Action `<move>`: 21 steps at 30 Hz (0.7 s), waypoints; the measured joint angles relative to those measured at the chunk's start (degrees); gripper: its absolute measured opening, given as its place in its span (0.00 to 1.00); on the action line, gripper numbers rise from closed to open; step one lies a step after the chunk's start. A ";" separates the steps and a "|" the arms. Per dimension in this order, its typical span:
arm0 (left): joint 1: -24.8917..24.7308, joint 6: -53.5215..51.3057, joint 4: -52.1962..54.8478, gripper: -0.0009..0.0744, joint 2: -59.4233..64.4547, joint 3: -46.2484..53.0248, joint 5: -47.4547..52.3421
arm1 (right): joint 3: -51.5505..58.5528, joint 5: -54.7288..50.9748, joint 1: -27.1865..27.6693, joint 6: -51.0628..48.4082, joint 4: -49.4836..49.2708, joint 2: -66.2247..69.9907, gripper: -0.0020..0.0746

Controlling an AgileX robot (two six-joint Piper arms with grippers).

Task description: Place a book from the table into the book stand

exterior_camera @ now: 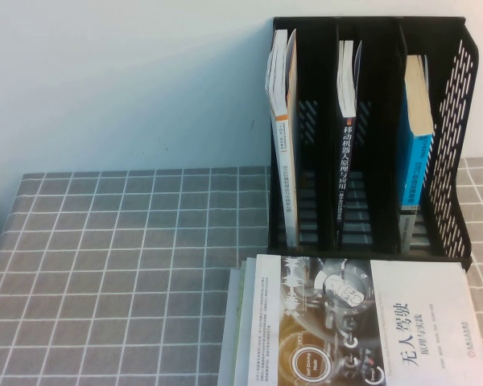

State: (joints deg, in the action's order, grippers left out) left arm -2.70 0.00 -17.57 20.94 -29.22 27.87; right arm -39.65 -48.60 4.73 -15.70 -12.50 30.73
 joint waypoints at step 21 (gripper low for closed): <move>0.00 -18.61 -43.88 0.01 23.27 0.00 10.27 | -0.10 0.05 0.00 -15.48 -13.58 31.20 0.02</move>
State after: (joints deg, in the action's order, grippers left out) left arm -2.70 -18.61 -61.45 44.21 -29.22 38.13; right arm -39.74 -48.55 4.73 -31.18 -26.09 61.93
